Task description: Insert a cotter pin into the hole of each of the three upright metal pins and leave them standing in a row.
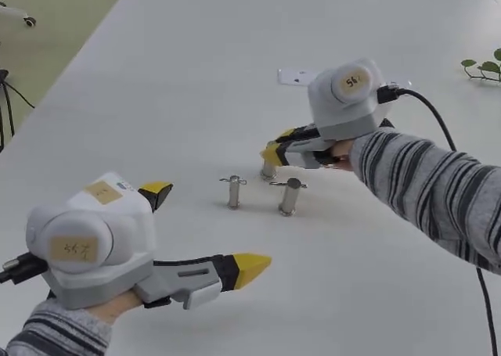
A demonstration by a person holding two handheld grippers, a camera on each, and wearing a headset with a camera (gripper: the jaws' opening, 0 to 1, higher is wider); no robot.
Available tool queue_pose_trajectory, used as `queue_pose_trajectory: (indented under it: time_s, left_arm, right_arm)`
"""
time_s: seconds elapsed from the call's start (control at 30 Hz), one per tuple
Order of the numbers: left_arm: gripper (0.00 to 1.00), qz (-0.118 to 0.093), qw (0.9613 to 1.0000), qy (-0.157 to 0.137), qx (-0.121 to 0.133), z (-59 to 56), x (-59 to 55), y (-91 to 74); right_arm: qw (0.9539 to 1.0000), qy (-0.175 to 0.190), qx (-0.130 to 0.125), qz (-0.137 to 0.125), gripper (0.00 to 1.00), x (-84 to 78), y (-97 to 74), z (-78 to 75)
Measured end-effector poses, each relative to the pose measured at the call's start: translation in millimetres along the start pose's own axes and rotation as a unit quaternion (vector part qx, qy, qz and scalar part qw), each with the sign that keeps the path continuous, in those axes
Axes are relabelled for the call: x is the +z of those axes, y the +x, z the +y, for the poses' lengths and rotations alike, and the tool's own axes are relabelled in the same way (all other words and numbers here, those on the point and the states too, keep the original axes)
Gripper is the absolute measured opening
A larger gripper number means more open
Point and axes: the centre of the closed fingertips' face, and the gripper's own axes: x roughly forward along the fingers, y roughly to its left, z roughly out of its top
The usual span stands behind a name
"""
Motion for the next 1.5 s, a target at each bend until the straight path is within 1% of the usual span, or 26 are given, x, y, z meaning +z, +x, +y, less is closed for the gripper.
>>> queue_pose_trajectory:
  time_s: [0.17, 0.23, 0.27, 0.47, 0.63, 0.7, 0.83, 0.93, 1.1, 1.23, 1.33, 1.5]
  left_arm:
    - [0.99, 0.000, 1.0000, -0.001, -0.002, -3.0, 0.0, -1.0]
    - [0.99, 0.000, 1.0000, 0.000, -0.002, -4.0, 0.1, -1.4]
    - [0.99, 0.000, 1.0000, 0.000, -0.003, -4.3, 0.2, -1.6]
    - [0.99, 0.001, 1.0000, 0.001, -0.004, -5.9, 0.0, -3.2]
    - [0.99, -0.004, 1.0000, 0.002, -0.003, -6.2, 2.4, -4.2]
    - [0.99, -0.004, 1.0000, 0.003, -0.003, -6.5, 2.4, -4.4]
    - [0.99, -0.006, 1.0000, 0.003, -0.003, -7.2, 3.0, -4.7]
    - [0.99, -0.007, 1.0000, 0.002, -0.002, -7.7, 3.1, -5.2]
    - [0.99, -0.007, 1.0000, 0.002, -0.001, -9.1, 2.2, -6.4]
    - [0.98, -0.007, 1.0000, 0.003, -0.002, -10.7, 1.7, -7.8]
    - [0.98, -0.007, 1.0000, 0.002, -0.002, -12.3, 1.3, -9.1]
    - [0.98, -0.008, 1.0000, 0.002, -0.002, -13.6, 0.8, -10.3]
  right_arm:
    - [0.9998, 0.004, -0.016, 0.008, 0.08, -12.4, -16.9, -7.8]
    - [0.9996, 0.009, -0.023, 0.011, 0.08, -18.9, -22.9, -14.9]
    - [0.9996, 0.010, -0.025, 0.011, 0.08, -20.8, -25.3, -15.9]
    - [0.9989, 0.019, -0.039, 0.017, 0.08, -35.1, -42.1, -17.7]
    - [0.9979, 0.032, -0.053, 0.022, 0.08, -47.5, -55.5, -18.2]
    - [0.9976, 0.035, -0.055, 0.022, 0.08, -51.2, -59.8, -17.6]
    - [0.9961, 0.046, -0.070, 0.028, 0.08, -61.9, -70.8, -16.3]
    - [0.9945, 0.061, -0.080, 0.029, 0.08, -69.5, -77.7, -15.3]
    - [0.9924, 0.070, -0.093, 0.040, 0.08, -81.7, -87.5, -9.3]
    - [0.9909, 0.083, -0.099, 0.037, 0.08, -86.3, -92.7, -4.3]
    - [0.9900, 0.091, -0.102, 0.034, 0.08, -88.7, -95.4, 2.6]
    - [0.9890, 0.096, -0.107, 0.034, 0.08, -91.5, -97.4, 12.5]
